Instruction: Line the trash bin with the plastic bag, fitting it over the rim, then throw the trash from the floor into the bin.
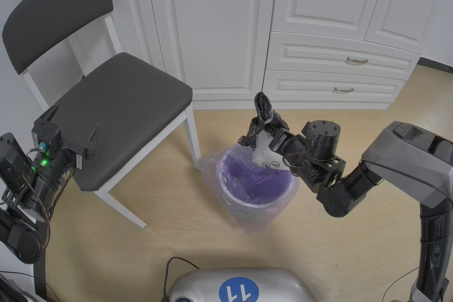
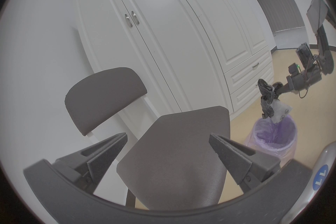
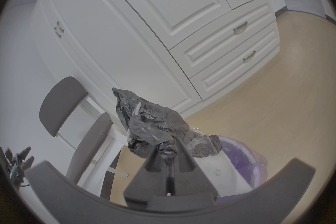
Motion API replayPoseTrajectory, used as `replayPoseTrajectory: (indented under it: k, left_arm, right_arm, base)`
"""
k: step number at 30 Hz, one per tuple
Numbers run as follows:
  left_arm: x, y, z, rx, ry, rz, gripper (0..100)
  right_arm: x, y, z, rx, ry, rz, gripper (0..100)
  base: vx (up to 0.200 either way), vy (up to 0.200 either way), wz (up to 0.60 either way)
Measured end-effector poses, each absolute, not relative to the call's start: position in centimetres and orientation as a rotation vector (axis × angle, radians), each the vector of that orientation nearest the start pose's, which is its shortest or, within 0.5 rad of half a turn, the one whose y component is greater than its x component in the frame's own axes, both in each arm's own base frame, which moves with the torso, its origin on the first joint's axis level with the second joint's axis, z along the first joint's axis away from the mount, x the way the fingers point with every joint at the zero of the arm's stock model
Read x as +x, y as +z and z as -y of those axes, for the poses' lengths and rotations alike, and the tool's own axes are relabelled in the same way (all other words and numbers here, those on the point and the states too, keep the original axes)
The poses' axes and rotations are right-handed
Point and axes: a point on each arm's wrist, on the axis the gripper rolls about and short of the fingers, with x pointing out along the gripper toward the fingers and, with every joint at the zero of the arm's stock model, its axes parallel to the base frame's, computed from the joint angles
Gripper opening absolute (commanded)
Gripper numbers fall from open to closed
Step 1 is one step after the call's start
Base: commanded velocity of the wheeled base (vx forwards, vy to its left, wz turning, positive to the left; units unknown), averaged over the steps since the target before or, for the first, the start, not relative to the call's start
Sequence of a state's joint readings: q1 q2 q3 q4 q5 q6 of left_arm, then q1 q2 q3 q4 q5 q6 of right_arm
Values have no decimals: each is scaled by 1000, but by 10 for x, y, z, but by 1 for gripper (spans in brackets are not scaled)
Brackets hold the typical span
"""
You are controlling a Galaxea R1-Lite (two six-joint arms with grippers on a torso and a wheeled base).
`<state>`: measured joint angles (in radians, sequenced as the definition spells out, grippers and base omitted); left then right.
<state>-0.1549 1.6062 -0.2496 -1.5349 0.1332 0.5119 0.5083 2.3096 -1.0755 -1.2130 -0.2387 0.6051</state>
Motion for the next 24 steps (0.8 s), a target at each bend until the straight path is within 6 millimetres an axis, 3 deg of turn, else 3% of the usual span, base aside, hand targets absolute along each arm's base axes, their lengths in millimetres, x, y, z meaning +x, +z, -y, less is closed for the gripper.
replayPoseTrajectory:
  k: [8,24]
  left_arm:
    - [221,164,30,478,33,179,100]
    - [221,164,29,481,37,179,100]
  right_arm:
    - [399,42,-214,615,230,-155,0]
    - [414,-6,-223,661,236,-213,0]
  base:
    - [0,0,0]
    - [0,0,0]
